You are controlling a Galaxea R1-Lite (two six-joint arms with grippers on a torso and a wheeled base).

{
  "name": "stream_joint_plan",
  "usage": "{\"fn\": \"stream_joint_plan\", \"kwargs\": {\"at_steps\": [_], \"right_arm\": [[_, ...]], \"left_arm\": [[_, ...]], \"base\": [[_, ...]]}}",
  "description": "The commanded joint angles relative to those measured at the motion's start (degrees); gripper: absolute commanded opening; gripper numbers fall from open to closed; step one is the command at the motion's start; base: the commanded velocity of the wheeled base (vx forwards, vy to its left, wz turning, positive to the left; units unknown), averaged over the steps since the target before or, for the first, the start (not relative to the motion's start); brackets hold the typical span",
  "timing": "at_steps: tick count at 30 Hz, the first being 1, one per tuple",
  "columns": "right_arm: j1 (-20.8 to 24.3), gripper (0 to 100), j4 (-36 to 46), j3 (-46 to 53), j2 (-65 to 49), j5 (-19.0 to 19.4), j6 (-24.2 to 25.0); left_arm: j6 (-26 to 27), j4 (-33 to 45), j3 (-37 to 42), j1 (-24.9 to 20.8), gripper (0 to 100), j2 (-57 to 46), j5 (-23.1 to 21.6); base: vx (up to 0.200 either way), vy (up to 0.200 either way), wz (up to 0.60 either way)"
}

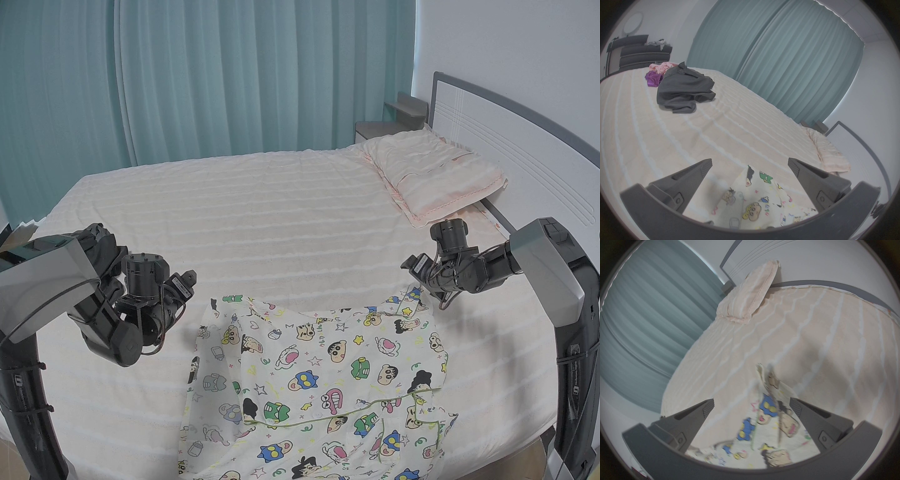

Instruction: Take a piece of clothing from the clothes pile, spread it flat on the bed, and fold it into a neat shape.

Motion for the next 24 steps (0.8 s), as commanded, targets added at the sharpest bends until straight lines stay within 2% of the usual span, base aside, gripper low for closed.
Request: {"fn": "stream_joint_plan", "kwargs": {"at_steps": [1,4,9,13,20,24], "right_arm": [[0.48,100,-2.67,9.3,-4.2,1.53,-4.61],[3.29,100,-4.87,13.6,-4.91,3.02,-3.82],[6.89,100,-9.96,15.54,-3.59,2.93,-1.45],[7.24,100,-9.61,14.48,-1.83,2.76,-1.53],[7.07,100,-8.82,14.57,-1.83,2.41,-1.89],[7.07,100,-8.73,15.36,-2.18,2.32,-4.35]], "left_arm": [[-4.9,-0.81,7.4,-1.9,100,-8.86,-2.01],[-10.18,-2.57,11.44,-4.19,100,-12.81,-2.71],[-12.55,-5.21,17.33,-8.32,100,-17.21,-3.24],[-15.01,-6.52,19.0,-10.34,100,-18.96,-3.24],[-16.85,-6.79,19.88,-10.51,100,-18.7,-3.24],[-17.12,-6.88,20.76,-10.51,100,-18.7,-3.15]], "base": [[0.0,0.0,0.0],[0.0,0.0,0.0],[0.0,0.0,0.0],[0.0,0.0,0.0],[0.0,0.0,0.0],[0.0,0.0,0.0]]}}
